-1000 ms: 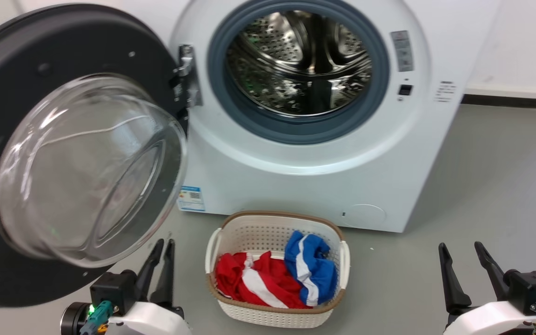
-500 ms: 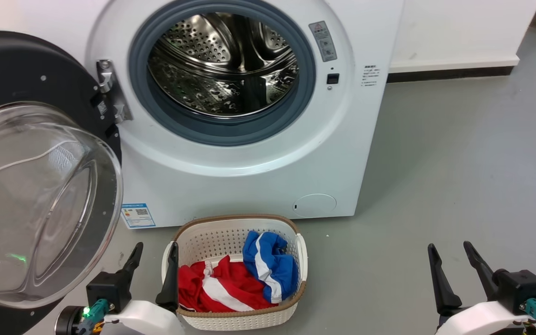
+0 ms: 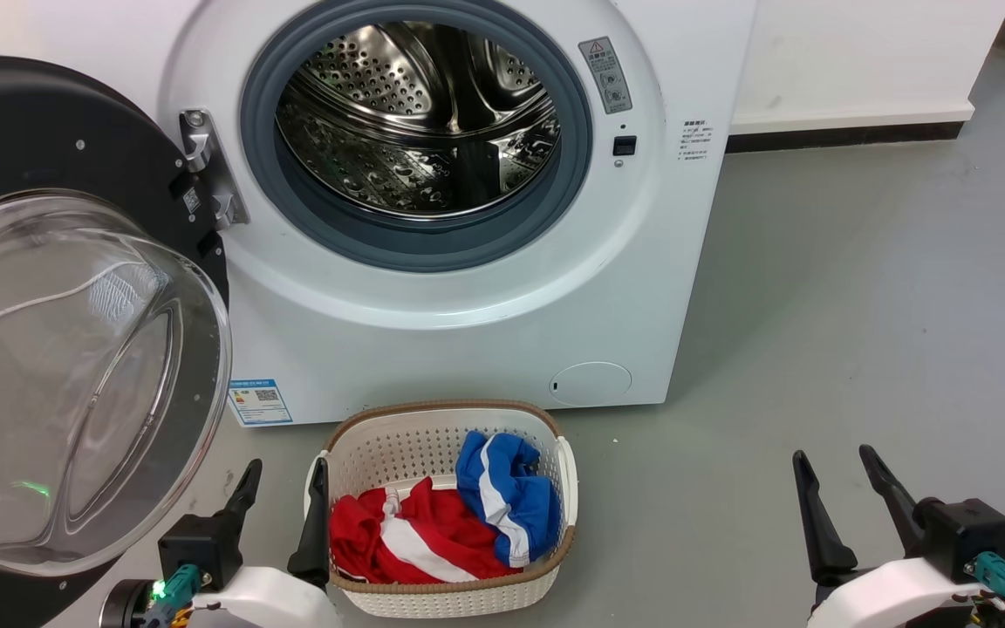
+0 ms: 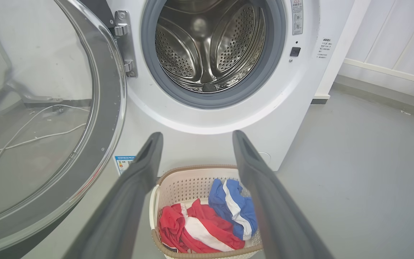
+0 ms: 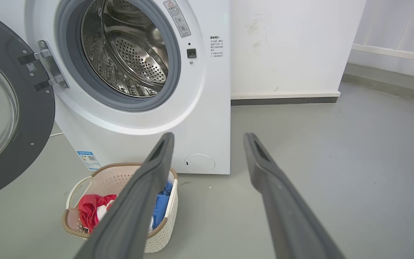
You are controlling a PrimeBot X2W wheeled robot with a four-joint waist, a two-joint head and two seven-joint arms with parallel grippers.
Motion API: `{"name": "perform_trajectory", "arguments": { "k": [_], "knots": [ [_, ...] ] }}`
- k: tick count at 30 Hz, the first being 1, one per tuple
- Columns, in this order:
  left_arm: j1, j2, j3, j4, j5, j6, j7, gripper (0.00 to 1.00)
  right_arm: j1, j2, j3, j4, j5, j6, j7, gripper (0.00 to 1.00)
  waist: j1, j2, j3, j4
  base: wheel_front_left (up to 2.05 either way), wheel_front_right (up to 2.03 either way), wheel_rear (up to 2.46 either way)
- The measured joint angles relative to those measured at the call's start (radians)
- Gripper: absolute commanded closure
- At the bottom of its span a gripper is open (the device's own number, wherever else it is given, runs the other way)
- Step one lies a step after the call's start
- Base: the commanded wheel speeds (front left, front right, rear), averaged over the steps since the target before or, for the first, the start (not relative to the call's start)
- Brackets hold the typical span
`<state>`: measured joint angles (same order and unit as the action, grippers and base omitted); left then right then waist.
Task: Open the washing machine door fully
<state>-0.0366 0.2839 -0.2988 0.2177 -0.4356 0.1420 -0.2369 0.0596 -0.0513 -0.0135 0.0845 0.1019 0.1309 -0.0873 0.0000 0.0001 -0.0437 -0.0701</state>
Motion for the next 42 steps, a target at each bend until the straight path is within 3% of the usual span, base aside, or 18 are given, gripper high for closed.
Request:
{"name": "perform_trajectory", "arguments": {
  "k": [20, 21, 26, 42],
  "knots": [
    [-0.007, 0.012, -0.012, 0.005, 0.001, 0.008, -0.009, 0.00, -0.001, 0.000, 0.017, 0.010, -0.010, 0.000, -0.005, 0.00, 0.0000, 0.0000, 0.002, 0.008, 0.00, 0.00, 0.00],
    [-0.006, 0.010, -0.014, 0.011, 0.001, 0.008, -0.008, 1.00, 0.002, 0.000, 0.017, 0.016, -0.010, 0.000, -0.004, 1.00, 0.0000, 0.0000, 0.002, 0.008, 0.00, 0.00, 0.00],
    [0.030, -0.014, -0.020, 0.044, -0.016, 0.006, 0.002, 1.00, 0.032, 0.000, 0.020, 0.056, 0.009, 0.000, 0.003, 1.00, 0.0000, 0.0000, 0.003, 0.009, 0.00, 0.00, 0.00],
    [0.023, -0.057, 0.069, 0.045, -0.257, -0.052, 0.075, 1.00, 0.006, 0.000, -0.003, 0.079, 0.322, 0.000, 0.040, 1.00, 0.0000, 0.0000, 0.008, 0.017, 0.00, 0.00, 0.00]
  ]
}}
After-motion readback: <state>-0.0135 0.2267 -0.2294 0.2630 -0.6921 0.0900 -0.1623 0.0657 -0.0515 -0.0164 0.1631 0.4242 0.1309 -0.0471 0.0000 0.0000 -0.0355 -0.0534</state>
